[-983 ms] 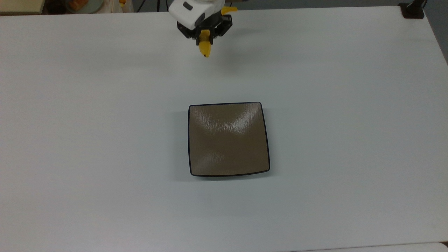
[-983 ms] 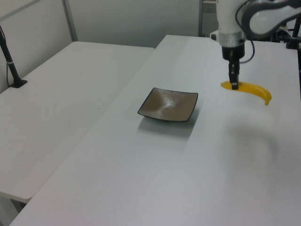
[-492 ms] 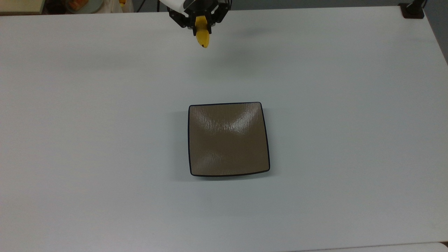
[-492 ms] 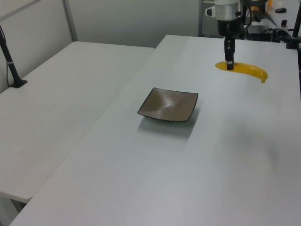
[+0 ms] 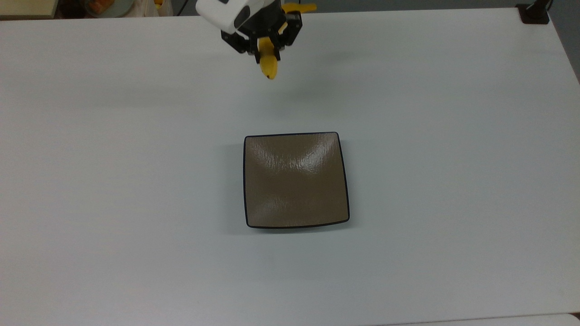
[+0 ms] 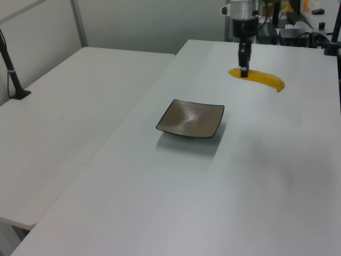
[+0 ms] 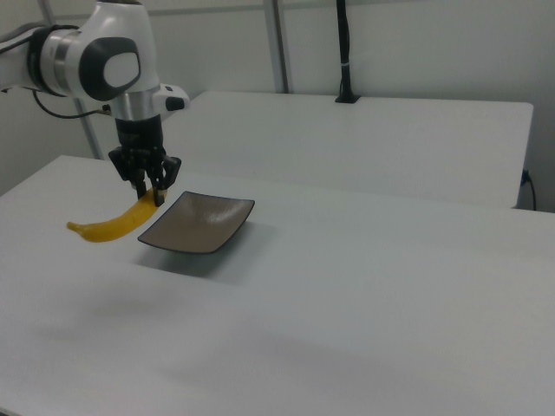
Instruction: Bananas placed on a ceramic plate
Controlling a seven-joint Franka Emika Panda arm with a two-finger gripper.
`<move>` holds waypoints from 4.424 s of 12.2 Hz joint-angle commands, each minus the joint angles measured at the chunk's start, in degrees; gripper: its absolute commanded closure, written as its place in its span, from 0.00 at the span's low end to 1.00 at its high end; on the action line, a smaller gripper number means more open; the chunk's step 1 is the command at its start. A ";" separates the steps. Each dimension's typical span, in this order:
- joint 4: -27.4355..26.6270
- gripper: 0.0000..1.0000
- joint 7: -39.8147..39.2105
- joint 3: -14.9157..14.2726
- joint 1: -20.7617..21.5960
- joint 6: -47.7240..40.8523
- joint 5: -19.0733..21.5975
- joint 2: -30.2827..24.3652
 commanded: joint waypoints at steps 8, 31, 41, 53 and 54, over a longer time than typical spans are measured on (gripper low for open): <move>5.39 0.82 6.52 -0.15 -1.41 25.47 8.06 12.83; 2.30 0.00 6.51 0.02 -1.59 40.53 17.58 19.26; -0.68 0.00 12.23 -4.81 -0.10 -5.32 -3.05 -10.36; -3.41 0.00 5.55 -4.72 1.40 -0.52 -6.06 -12.31; -3.41 0.00 5.37 -4.72 1.49 -0.52 -6.06 -12.31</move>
